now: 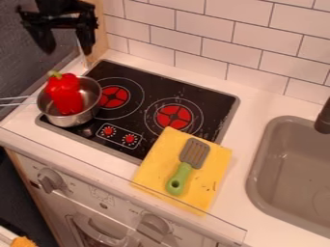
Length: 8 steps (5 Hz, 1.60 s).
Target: Move something
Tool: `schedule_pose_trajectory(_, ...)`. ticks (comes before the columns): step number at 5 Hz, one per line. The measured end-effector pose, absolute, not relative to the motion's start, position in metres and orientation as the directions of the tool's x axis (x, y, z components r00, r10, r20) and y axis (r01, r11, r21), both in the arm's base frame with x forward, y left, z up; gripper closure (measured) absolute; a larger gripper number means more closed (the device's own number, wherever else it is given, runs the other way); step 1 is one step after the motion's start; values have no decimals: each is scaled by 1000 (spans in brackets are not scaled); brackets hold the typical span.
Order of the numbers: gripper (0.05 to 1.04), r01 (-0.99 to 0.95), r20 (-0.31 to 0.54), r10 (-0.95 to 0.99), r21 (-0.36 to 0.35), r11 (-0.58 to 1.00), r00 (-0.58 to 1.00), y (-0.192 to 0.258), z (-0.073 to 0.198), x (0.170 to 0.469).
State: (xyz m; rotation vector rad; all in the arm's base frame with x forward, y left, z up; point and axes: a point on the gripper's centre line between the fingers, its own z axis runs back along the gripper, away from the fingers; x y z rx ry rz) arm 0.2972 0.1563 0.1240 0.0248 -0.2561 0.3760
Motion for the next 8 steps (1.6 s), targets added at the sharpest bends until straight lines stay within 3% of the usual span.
schedule_pose_trajectory(1, 83, -400, 248, 391, -16, 916, 886, 164, 124, 292)
schedule_pose_trajectory(3, 83, -411, 179, 399, 33, 911, 899, 173, 99, 288)
schedule_pose_trajectory(7, 112, -447, 89, 443, 36, 894, 892, 185, 66, 276)
schedule_pose_trajectory(8, 368, -455, 92, 451, 36, 890, 888, 188, 65, 278)
